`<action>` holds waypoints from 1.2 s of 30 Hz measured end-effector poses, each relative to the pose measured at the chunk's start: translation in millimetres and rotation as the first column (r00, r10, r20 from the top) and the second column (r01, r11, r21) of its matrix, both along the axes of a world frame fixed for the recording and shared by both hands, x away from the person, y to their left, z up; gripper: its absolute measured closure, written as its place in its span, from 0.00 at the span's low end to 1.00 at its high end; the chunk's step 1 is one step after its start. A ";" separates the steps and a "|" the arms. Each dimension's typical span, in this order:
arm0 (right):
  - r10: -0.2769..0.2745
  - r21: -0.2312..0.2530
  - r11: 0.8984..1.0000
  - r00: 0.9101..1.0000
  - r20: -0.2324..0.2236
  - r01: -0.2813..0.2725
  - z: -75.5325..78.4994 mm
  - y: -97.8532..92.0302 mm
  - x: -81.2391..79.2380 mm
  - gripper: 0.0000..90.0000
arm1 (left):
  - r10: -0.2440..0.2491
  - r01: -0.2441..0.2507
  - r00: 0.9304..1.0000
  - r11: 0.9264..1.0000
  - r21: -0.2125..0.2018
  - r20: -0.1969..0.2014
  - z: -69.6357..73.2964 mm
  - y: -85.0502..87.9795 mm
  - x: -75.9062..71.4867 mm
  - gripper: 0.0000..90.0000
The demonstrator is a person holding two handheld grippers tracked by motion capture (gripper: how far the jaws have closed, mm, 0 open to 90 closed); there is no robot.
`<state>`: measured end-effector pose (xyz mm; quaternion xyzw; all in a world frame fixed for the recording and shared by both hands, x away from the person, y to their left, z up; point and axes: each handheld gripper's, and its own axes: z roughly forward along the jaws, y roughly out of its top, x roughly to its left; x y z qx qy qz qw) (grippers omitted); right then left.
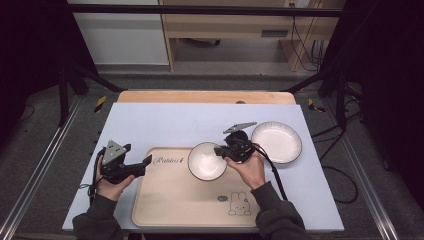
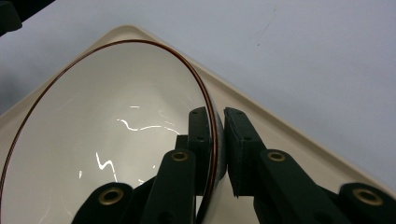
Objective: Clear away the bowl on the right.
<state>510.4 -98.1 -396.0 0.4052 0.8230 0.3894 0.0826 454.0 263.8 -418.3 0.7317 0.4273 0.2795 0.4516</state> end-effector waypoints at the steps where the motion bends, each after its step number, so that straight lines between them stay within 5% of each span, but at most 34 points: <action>1: 0.002 -0.003 1.000 1.000 -0.002 -0.002 -0.9 1.0 0.1 0.91 | 0.000 0.000 1.000 1.000 0.000 -0.001 0.0 0.1 0.0 0.16; 36: 0.051 -0.055 0.997 0.995 -0.088 -0.056 -31.5 23.7 5.6 0.91 | 0.000 0.000 1.000 1.000 -0.001 -0.002 -0.6 -0.5 0.2 0.16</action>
